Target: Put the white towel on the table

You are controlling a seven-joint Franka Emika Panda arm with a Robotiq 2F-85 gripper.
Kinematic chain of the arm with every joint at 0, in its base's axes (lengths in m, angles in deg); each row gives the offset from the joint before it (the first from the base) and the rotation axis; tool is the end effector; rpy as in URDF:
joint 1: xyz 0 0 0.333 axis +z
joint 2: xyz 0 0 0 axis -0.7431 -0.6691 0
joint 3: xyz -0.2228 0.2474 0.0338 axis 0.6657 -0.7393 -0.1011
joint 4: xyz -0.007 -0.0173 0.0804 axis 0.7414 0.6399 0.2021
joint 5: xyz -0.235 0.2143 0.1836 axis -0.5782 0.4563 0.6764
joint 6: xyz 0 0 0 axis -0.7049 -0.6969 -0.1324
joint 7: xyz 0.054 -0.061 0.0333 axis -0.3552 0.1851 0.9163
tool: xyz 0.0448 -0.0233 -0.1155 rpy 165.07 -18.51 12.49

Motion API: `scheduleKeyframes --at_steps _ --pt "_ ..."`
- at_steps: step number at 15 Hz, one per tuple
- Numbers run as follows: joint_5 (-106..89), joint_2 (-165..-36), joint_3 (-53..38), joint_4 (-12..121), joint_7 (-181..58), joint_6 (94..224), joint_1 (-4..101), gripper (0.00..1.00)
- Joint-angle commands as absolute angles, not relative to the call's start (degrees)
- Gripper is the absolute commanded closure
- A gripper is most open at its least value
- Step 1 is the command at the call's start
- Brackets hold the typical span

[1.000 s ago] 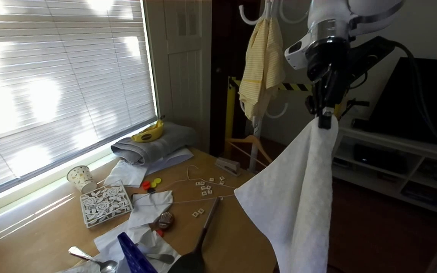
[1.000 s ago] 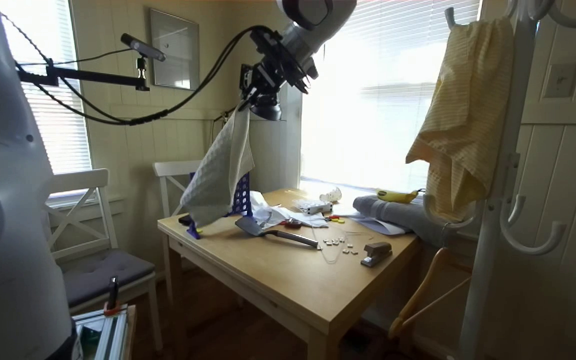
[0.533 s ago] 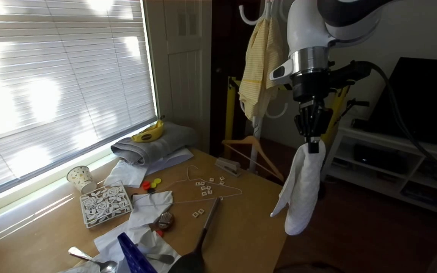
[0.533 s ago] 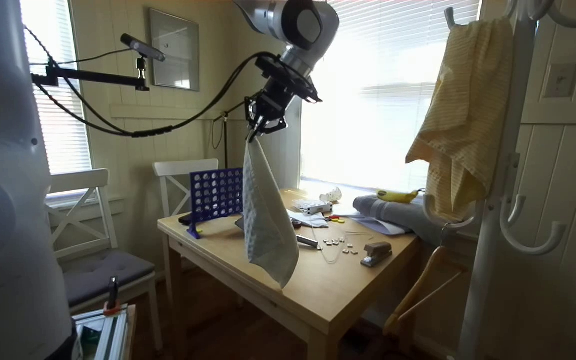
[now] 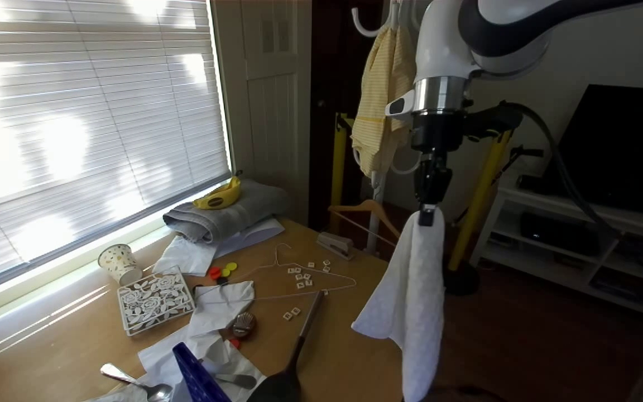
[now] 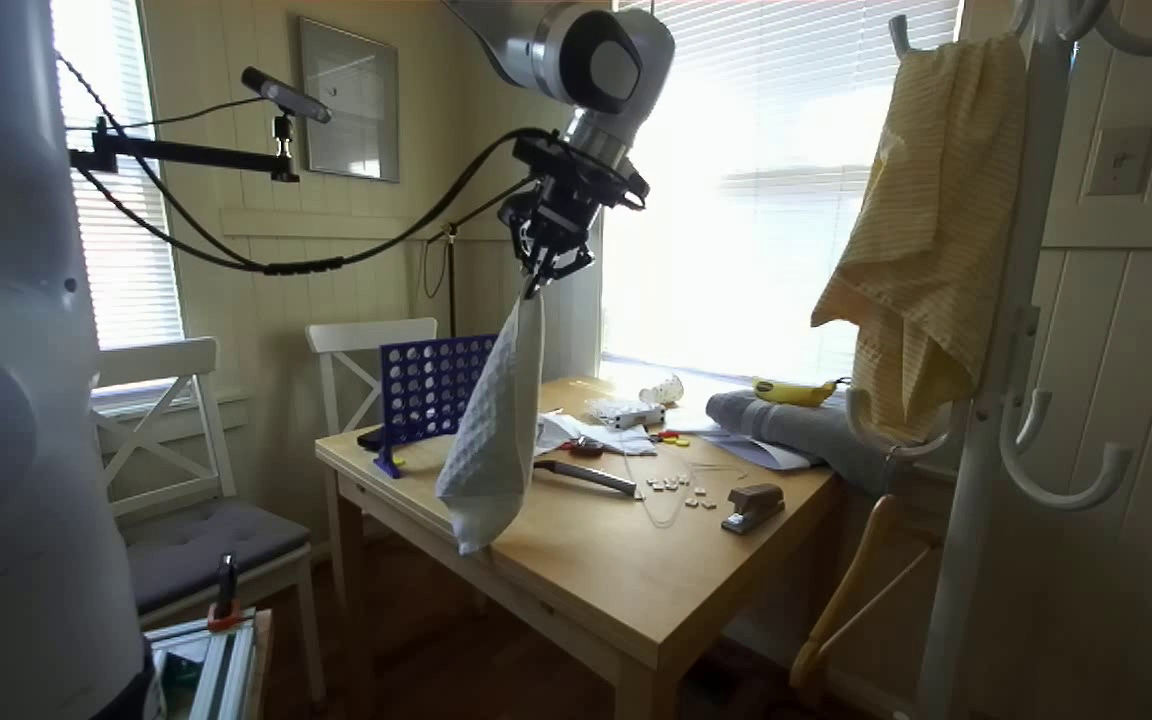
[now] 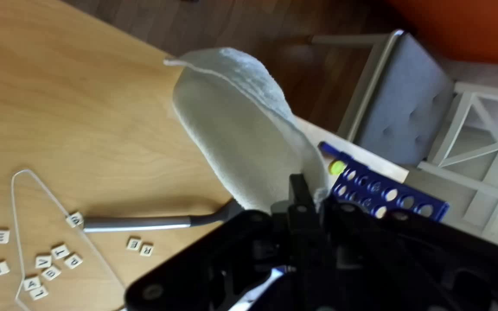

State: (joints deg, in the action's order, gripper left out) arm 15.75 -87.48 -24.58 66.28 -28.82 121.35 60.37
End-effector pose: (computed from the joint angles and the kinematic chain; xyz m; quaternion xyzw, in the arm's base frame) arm 0.4657 0.2629 0.5034 -0.8908 -0.4043 0.0849 0.1893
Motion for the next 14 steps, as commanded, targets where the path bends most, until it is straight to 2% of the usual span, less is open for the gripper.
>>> scheduleKeyframes --at_steps 1,5,9,10,11,14 --pt "10.1 -92.8 -26.8 67.0 -38.0 137.4 63.4 0.99" --pt "-2.3 -100.5 -26.1 67.9 -48.7 154.1 66.1 0.99" --pt "-14.8 -106.4 -21.1 66.6 -61.4 160.5 67.7 0.99" --pt "-16.5 -107.0 -20.0 66.5 -65.3 159.0 68.3 0.7" --pt "-16.8 -107.2 -19.6 66.5 -68.0 156.8 68.6 0.69" --pt "-11.8 -105.3 -21.2 65.8 -69.3 149.3 67.1 0.49"
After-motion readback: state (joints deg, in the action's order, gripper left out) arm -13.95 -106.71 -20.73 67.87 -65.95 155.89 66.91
